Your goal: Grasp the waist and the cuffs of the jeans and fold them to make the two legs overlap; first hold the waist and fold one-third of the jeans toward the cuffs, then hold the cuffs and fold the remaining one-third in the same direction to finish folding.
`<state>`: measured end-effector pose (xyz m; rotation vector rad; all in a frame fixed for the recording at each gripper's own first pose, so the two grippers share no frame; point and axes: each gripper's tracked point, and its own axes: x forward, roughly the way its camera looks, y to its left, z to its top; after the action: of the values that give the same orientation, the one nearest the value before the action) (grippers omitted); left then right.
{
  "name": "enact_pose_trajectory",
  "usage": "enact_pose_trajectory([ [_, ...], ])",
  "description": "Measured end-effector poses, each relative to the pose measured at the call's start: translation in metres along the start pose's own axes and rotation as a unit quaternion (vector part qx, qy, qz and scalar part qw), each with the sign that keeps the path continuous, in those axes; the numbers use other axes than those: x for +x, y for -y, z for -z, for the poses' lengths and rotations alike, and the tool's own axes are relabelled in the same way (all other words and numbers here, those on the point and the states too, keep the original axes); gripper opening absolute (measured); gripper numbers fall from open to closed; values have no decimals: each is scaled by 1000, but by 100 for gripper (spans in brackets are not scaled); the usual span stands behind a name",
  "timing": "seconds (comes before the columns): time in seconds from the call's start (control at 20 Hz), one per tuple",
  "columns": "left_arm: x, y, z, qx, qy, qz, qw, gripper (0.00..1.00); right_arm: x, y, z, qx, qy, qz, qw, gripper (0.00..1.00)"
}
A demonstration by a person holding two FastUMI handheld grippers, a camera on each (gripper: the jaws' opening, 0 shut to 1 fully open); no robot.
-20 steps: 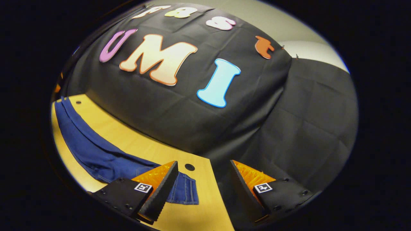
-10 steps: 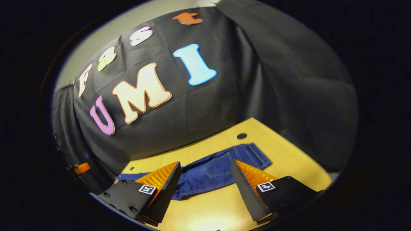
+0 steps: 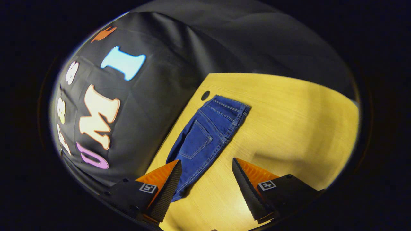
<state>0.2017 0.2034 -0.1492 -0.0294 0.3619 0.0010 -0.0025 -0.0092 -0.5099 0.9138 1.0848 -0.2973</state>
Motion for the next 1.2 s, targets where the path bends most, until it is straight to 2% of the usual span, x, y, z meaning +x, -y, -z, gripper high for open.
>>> enact_pose_trajectory([
  [0.05, -4, 1, 3, -4, -4, -3, 1000, 100, 8, 7, -3, 16, -4, 6, 1000, 94],
  [0.1, -6, 3, 4, -6, -5, -6, 1000, 99, 20, 13, -2, 38, -7, 9, 999, 94],
  [0.15, -9, 3, 3, -5, -5, -9, 1000, 93, 32, 17, -4, 56, -9, 12, 998, 94],
  [0.3, -12, 2, 1, 6, -2, -19, 1000, 93, 58, 32, -10, 109, -13, 28, 994, 98],
  [0.65, -17, -4, 1, 23, -8, -46, 999, 91, 98, 23, -34, 228, 7, -2, 974, 89],
  [0.8, -20, -6, 3, 30, -14, -55, 998, 91, 108, 19, -39, 250, 14, -12, 968, 87],
  [0.9, -19, -4, 8, 29, -21, -57, 998, 91, 108, 22, -39, 261, 15, -5, 965, 88],
  [1.0, -18, 3, 13, 23, -28, -52, 998, 92, 111, 33, -32, 247, 5, 13, 969, 82],
  [1.15, -16, 13, 18, 17, -39, -46, 998, 92, 111, 37, -30, 269, -8, 6, 963, 32],
  [1.2, -15, 17, 19, 11, -40, -41, 998, 92, 113, 37, -32, 261, -9, 4, 965, 29],
])
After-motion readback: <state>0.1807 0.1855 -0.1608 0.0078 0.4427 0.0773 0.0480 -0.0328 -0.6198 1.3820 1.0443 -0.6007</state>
